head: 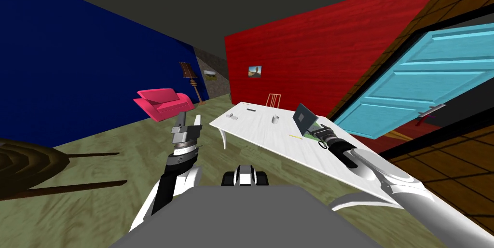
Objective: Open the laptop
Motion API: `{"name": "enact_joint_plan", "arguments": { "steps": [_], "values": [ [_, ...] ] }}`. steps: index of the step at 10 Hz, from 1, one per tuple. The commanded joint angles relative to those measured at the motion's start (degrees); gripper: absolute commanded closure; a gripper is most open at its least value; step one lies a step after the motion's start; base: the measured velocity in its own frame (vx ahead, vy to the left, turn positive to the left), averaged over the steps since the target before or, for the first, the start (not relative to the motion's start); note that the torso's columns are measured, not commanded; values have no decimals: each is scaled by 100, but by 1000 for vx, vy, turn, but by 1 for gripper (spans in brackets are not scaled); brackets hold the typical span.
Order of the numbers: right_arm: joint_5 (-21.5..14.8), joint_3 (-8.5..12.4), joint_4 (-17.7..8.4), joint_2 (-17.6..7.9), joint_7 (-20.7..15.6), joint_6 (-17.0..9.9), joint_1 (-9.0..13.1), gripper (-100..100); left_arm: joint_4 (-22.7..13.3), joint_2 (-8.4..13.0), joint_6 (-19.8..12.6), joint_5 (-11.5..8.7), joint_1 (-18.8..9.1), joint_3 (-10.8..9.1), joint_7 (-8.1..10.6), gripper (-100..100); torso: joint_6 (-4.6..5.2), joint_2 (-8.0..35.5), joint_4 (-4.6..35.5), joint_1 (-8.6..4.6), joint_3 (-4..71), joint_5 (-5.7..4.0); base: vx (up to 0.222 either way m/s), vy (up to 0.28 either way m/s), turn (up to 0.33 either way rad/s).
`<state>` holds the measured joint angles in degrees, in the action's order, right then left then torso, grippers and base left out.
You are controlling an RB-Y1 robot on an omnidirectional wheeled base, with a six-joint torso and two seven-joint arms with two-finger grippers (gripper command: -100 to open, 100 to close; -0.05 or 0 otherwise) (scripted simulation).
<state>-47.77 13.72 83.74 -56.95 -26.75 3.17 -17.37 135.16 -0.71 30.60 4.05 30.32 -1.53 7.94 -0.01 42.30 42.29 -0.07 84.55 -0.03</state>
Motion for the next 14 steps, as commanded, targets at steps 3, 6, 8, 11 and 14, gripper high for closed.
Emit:
{"name": "enact_joint_plan", "arguments": {
  "steps": [3, 6, 8, 11, 14],
  "values": [
    [-370, 106, -532, -446, -222, -196, 111, -100, 0, 0, 0, 0, 1, 0, 0, 0, 3, -2, -1, 9, 2, 4, 12, 50, 59],
    [-616, 179, -864, -765, -357, -341, 172, -100, 0, 0, 0, 0, 0, 0, 0, 0, 1, -2, -1, 7, 2, 3, 14, 50, 99],
    [-585, 210, -848, -679, -350, -250, 183, -100, 0, 0, 0, 0, 1, 0, 0, 0, 4, 0, -1, -2, 0, 0, 5, 11, 10],
    [-293, 259, -969, -607, -116, -127, 339, 100, 0, 1, 0, 0, -1, -1, 0, 0, -6, 1, -24, -24, -6, -45, -45, -63, 8],
    [-2, 283, -1089, -517, 118, 11, 483, 100, 0, 1, 0, 0, 0, -1, 0, 0, 23, -43, -40, -84, 20, -72, -65, -93, 15]
  ]
}}
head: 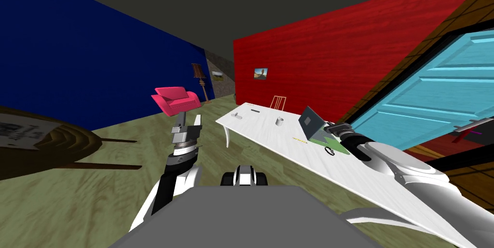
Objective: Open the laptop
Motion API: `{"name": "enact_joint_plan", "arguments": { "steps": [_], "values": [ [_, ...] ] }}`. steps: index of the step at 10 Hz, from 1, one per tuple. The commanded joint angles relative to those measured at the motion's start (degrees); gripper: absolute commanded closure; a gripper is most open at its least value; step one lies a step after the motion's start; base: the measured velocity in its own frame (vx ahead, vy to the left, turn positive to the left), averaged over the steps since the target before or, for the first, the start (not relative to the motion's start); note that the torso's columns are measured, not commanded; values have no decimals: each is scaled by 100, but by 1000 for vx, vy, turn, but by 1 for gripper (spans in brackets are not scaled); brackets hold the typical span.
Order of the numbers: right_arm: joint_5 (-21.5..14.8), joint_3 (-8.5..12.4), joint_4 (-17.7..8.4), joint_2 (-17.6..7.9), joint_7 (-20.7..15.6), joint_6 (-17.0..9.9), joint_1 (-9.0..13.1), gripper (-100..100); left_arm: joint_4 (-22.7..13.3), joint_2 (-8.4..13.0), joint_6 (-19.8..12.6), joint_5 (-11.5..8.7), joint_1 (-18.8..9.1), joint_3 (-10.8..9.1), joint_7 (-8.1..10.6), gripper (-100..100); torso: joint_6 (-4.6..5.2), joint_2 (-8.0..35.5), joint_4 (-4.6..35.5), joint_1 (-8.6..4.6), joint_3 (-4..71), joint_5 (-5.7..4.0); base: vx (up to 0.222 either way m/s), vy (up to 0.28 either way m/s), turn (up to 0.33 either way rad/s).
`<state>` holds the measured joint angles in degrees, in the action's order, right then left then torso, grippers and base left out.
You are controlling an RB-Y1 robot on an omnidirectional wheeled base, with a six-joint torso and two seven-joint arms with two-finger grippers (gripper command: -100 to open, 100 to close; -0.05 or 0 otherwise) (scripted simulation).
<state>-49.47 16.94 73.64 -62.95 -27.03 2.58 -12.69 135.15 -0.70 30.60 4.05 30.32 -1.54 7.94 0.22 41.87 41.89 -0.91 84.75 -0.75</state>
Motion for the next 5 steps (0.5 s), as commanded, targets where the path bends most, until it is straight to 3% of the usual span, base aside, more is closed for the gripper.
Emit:
{"name": "enact_joint_plan", "arguments": {
  "steps": [1, 3, 4, 5],
  "values": [
    [361, -24, -159, 144, 301, 161, 111, 100, 0, 1, 0, 0, 1, -1, 0, 0, -13, 7, 16, 28, 1, 32, -116, -122, 5],
    [555, -8, -239, 204, 456, 253, 206, 100, 0, 1, 0, 0, 0, -1, 0, 0, -22, 50, 43, 88, -25, 74, -81, -138, 19],
    [485, -10, -215, 192, 391, 221, 177, 100, 0, 0, 0, 0, 0, 0, 0, 0, -22, 40, 40, 102, -18, 79, -21, -62, 4],
    [337, 11, -154, 37, 303, 163, 81, -100, 0, 0, 0, 0, 0, 0, 0, 0, -23, 28, 36, 124, -10, 85, 27, 64, -34]
  ]
}}
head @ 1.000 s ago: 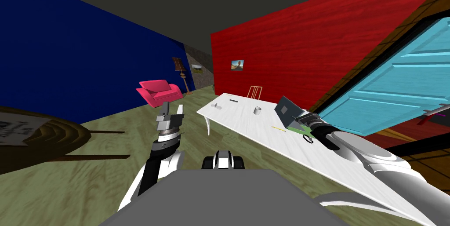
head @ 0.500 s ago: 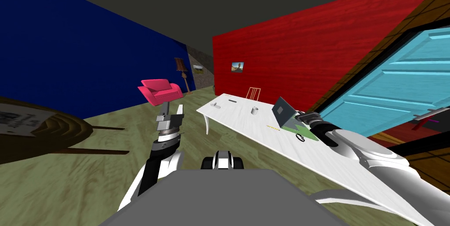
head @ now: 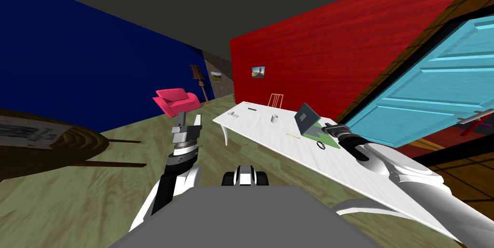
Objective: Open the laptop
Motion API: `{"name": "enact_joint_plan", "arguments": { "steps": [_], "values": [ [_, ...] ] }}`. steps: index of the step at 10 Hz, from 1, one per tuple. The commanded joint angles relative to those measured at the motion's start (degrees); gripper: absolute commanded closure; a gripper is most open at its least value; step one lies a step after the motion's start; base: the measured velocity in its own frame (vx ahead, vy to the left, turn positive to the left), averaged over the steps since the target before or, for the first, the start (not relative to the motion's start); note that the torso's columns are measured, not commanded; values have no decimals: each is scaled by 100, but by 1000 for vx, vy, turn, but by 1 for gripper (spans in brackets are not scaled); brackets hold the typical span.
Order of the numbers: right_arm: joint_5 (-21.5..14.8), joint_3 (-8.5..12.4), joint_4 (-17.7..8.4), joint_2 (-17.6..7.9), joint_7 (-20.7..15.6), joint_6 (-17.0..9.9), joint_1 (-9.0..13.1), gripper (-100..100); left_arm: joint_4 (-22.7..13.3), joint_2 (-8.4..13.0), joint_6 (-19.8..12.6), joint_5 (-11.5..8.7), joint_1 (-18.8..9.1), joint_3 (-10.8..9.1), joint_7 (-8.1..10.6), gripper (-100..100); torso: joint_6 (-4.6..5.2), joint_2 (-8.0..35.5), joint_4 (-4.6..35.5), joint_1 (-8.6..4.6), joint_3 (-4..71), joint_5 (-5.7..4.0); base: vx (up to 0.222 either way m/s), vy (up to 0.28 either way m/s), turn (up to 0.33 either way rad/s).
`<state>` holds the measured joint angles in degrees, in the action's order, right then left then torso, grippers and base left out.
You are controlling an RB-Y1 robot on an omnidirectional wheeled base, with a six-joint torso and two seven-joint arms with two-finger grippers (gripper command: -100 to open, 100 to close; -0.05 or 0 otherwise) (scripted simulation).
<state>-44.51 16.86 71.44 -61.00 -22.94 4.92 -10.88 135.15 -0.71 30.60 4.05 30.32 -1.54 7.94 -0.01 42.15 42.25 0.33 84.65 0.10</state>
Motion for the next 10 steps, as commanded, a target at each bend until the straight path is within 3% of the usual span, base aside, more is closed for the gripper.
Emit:
{"name": "enact_joint_plan", "arguments": {
  "steps": [1, 5, 7, 8, 10],
  "values": [
    [-233, 27, 91, -230, -156, -105, -150, -100, 0, -1, 0, 0, 1, 1, 0, 0, 0, -10, -3, 26, 7, 8, 58, 125, -42],
    [-609, 65, 217, -595, -412, -285, -399, -100, 1, -2, 1, 0, 1, 1, 0, 0, 1, 10, 2, -34, -6, -11, 99, 139, -32],
    [-563, 62, 199, -538, -384, -256, -358, -100, 1, -1, 1, 0, 0, 1, 0, 0, 1, 35, 10, -60, -21, -17, 23, 44, -4],
    [-562, 62, 200, -537, -382, -255, -357, 100, 0, 0, 0, 0, 0, 0, 0, 0, 3, 36, 11, -68, -23, -21, 5, 7, 1],
    [-305, 87, 84, -453, -174, -150, -233, 100, 0, 0, 0, 0, 0, 0, 0, 0, 2, 29, 8, -59, -17, -17, -46, -76, 4]
  ]
}}
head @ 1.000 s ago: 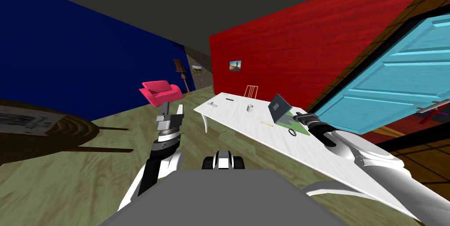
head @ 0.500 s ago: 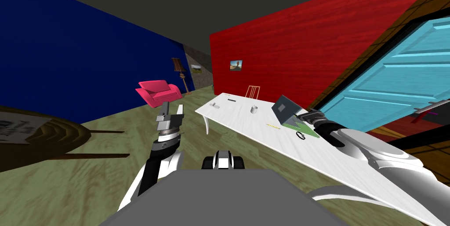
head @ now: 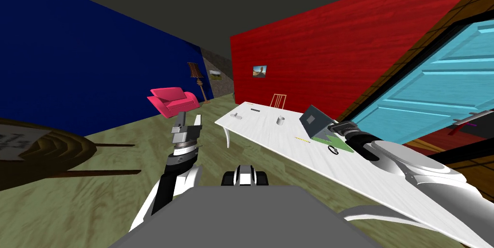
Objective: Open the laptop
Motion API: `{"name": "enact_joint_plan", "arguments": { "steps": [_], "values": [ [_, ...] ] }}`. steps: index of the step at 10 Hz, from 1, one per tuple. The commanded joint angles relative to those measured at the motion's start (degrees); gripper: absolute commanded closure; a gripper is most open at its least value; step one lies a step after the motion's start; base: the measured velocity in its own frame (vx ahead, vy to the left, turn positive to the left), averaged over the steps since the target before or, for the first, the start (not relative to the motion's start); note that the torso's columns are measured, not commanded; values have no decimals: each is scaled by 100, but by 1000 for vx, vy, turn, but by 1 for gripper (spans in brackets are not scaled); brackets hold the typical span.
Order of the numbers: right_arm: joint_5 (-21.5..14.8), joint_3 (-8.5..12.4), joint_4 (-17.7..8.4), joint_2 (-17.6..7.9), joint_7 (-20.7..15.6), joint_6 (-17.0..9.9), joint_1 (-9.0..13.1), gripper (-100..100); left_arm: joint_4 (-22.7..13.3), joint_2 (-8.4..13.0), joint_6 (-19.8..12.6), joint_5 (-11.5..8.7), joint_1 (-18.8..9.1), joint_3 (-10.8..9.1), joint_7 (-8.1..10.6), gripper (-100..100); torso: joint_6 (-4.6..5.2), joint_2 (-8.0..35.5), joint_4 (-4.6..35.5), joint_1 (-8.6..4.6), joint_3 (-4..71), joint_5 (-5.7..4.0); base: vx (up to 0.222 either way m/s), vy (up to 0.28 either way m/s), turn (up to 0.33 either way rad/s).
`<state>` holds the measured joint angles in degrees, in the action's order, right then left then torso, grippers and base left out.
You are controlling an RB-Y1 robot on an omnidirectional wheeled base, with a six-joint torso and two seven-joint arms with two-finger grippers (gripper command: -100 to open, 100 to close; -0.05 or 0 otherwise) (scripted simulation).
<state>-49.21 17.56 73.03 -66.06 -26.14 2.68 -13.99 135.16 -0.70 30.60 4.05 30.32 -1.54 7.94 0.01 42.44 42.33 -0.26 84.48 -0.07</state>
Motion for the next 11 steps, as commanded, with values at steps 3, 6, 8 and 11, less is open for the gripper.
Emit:
{"name": "enact_joint_plan", "arguments": {
  "steps": [3, 6, 8, 11],
  "values": [
    [592, 58, -270, 194, 495, 249, 283, 100, 0, 0, 0, 0, 0, 0, 0, 0, 0, -12, -3, 18, 6, 4, -80, -117, 4],
    [463, 38, -218, 162, 394, 176, 237, -100, 0, 0, 0, 0, 0, 0, 0, 0, -2, -29, -7, 50, 17, 14, -40, -41, 2],
    [275, 13, -146, 121, 240, 78, 167, -100, 1, -1, 0, 0, 1, 1, 0, 0, -4, -44, -13, 60, 27, 19, 66, 78, 1],
    [-27, -29, -31, 56, -8, -80, 55, -100, 1, -1, 0, 0, 1, 1, 0, 0, -1, -10, -3, 20, 6, 5, 62, 88, 3]
  ]
}}
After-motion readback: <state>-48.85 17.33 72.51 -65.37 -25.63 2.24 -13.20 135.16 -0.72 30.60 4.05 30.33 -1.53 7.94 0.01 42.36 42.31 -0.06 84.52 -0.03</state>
